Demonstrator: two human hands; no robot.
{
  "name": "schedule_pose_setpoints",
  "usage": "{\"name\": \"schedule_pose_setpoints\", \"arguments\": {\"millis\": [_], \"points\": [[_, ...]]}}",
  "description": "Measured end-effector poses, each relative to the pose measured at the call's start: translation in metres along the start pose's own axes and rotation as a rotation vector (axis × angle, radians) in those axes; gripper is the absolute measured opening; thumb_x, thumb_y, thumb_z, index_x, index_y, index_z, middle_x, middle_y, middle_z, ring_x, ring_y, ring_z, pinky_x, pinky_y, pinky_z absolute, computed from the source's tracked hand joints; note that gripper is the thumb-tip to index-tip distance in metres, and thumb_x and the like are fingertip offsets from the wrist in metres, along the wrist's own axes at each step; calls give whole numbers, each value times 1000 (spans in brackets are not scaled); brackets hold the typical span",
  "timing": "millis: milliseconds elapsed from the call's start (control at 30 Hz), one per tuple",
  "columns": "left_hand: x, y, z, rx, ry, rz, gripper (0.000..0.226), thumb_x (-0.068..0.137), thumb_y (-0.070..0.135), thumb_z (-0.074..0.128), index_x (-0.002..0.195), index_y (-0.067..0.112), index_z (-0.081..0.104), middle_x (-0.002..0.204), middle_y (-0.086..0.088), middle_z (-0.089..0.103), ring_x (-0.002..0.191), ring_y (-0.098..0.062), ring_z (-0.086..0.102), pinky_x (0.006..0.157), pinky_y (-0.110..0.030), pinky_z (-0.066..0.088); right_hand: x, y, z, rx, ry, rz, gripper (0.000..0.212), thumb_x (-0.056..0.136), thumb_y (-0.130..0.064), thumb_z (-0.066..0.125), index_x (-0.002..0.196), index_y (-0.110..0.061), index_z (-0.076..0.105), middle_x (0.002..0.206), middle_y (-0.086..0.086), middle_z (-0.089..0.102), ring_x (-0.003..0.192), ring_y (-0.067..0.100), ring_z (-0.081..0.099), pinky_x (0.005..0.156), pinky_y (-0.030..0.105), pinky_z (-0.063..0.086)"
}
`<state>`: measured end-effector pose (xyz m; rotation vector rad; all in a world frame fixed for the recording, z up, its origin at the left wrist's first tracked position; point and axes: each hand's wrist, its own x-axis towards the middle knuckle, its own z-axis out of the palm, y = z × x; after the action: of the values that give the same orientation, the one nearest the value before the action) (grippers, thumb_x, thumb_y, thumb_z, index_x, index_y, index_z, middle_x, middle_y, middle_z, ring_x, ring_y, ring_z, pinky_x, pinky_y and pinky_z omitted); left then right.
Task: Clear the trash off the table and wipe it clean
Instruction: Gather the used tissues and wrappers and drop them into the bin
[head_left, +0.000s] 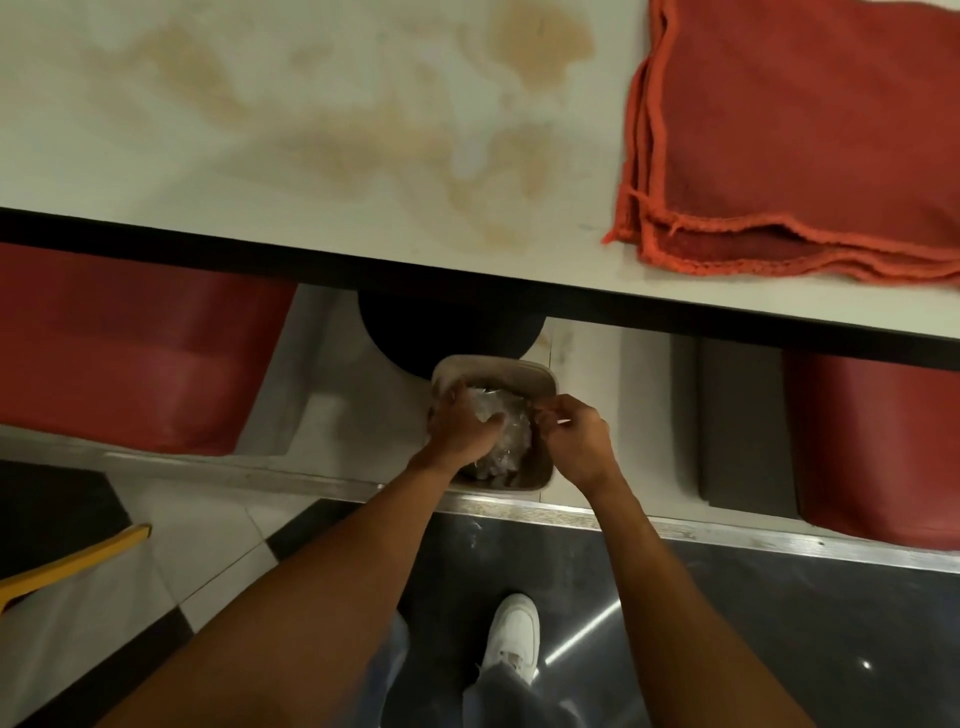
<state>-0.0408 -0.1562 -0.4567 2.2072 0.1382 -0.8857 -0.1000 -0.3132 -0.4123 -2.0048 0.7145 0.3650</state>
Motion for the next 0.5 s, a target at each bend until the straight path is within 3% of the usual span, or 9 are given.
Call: {"name": "schedule_pose_setpoints", "arguments": {"millis": [100,267,367,500], "points": [[-17,3,-16,-28,-45,30,43,103,23,60,144,11,54,141,-11,60,131,-29,56,108,-38,47,-9,-9,1,-15,13,-13,24,108,-21,55,122,-11,71,103,1,67,101,26,65,88,29,50],[-57,14,-50,-13,-58,-25,37,106,32,55,140,16,60,140,-8,65,130,-26,60,106,-33,47,-42,-43,-5,-33,7,21,24,105,-16,56,119,-14,76,104,5,67,97,23,61,92,29,50],[-89,32,-73,5,-22,-14,34,107,29,55,138,16,62,138,-8,67,126,-26,62,99,-28,46,-70,-69,-15,-11,-12,-2,22,103,-12,56,111,-19,75,104,-1,67,99,20,61,93,28,49],[-143,59,-103,31,3,11,30,107,26,54,134,17,65,133,-6,67,122,-26,63,92,-25,43,-114,-108,-34,15,-31,-31,20,102,-10,57,106,-24,71,105,-1,66,96,17,60,86,23,44]]}}
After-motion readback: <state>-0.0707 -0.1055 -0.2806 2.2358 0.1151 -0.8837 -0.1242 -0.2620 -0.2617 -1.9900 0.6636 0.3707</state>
